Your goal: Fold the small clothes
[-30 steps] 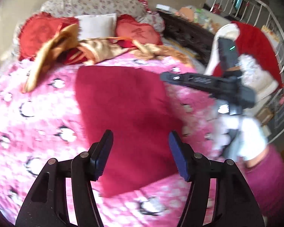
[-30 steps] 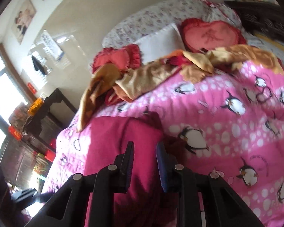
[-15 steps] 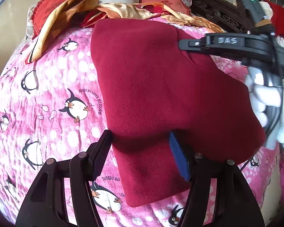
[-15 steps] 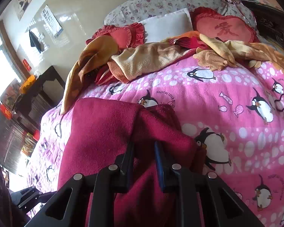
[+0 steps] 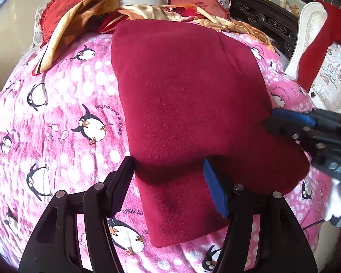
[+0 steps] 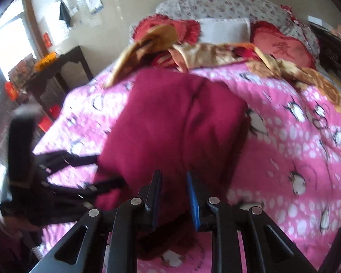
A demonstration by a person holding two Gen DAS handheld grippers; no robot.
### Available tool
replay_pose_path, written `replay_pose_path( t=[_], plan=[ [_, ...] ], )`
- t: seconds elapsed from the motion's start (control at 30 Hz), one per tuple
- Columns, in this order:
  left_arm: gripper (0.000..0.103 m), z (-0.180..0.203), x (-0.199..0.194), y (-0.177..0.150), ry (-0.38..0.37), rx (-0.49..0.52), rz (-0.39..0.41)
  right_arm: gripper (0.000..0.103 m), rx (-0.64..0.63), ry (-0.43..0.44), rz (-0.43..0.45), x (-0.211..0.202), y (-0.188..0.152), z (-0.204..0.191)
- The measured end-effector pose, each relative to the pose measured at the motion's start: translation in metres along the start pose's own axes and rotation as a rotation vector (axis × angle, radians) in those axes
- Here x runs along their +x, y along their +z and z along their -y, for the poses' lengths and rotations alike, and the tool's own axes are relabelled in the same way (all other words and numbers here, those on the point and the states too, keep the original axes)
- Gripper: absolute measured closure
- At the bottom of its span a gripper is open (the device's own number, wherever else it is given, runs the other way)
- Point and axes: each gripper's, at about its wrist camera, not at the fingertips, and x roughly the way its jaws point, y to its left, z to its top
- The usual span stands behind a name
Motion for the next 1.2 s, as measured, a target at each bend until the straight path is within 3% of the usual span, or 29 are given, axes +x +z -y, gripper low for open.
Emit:
replay_pose_path(
  t=[0.07, 0.43, 0.67, 0.87, 0.93, 1.0, 1.2],
  plan=[
    [0.041, 0.004, 0.0, -0.001, 0.018, 0.012, 0.001, 0.082, 0.004, -0.043, -0.019, 0.012, -0.01, 0.007],
    [0.041, 0.003, -0.017, 0.005, 0.028, 0.013, 0.031, 0.08, 0.083, -0.02, 0.074, -0.017, -0.007, 0.008],
    [0.041, 0.002, -0.014, 0.008, 0.018, -0.002, 0.021, 0.071, 0.203, 0.028, -0.006, 0.02, -0.021, 0.032],
    [0.04, -0.009, -0.012, 0.013, -0.059, -0.046, 0.026, 0.065, 0.24, 0.085, 0.043, 0.008, -0.021, 0.037],
    [0.039, -0.018, -0.012, 0.016, -0.101, -0.084, 0.036, 0.047, 0.279, 0.103, 0.097, -0.002, -0.019, 0.043],
    [0.039, -0.027, -0.009, 0.019, -0.148, -0.132, 0.032, 0.04, 0.32, 0.125, 0.136, -0.004, -0.017, 0.053],
    [0.038, -0.046, 0.001, 0.026, -0.241, -0.232, 0.024, 0.04, 0.414, 0.218, 0.103, 0.02, -0.008, 0.075]
  ],
)
